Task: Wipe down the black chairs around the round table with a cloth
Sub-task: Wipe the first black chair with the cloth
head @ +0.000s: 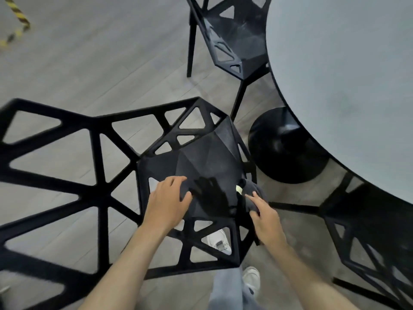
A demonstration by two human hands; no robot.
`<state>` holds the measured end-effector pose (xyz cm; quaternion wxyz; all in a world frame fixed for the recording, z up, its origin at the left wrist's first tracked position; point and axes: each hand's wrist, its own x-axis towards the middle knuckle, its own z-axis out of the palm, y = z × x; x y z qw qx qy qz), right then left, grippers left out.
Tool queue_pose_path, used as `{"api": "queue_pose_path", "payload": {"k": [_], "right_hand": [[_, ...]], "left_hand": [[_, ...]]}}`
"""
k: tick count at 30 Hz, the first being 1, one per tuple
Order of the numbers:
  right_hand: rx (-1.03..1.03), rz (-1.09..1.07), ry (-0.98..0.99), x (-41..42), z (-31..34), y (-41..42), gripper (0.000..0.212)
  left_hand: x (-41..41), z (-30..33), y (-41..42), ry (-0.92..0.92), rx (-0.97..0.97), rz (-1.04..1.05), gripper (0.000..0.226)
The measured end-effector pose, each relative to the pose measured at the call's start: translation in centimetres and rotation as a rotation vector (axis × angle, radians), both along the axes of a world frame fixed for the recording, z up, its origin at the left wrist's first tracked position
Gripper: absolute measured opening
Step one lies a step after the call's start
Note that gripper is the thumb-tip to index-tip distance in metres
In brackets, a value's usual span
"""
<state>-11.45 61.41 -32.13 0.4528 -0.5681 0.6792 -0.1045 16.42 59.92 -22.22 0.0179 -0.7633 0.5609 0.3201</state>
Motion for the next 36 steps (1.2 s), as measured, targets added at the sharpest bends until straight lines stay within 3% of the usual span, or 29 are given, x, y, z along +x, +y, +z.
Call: {"api": "queue_pose_path", "payload": {"k": [6, 14, 17, 24, 28, 33, 36], "right_hand": [[0.017, -0.188, -0.013, 1.1, 5.4, 2.6, 0.047], [0.053, -0.212, -0.030, 6.8, 6.7, 5.8, 0.032], [0.074, -0.208, -0.061, 10.6, 6.8, 6.3, 0.030], [0.028, -0.221, -0.195, 21.4, 8.0, 2.4, 0.017], [-0.035, -0.192, -0.241, 26.9, 8.5, -1.6, 0.017], [-0.155, -0.129, -0.312, 34.0, 9.1, -8.3, 0.025], [-0.245, -0.054, -0.365, 38.4, 9.4, -12.1, 0.027]], "left_hand": [[3.4, 6.8, 1.3, -0.119, -0.072, -0.105, 0.048], [15.6, 13.9, -4.0, -0.462, -0.144, -0.363, 0.050], [21.0, 15.0, -5.9, -0.566, -0.174, -0.374, 0.049], [28.3, 14.0, -7.8, -0.411, -0.259, -0.129, 0.060], [29.2, 13.6, -10.2, -0.178, -0.117, 0.048, 0.047], [29.9, 13.0, -11.2, 0.087, -0.148, 0.153, 0.034], [30.5, 12.4, -11.3, 0.073, -0.172, 0.181, 0.033]]}}
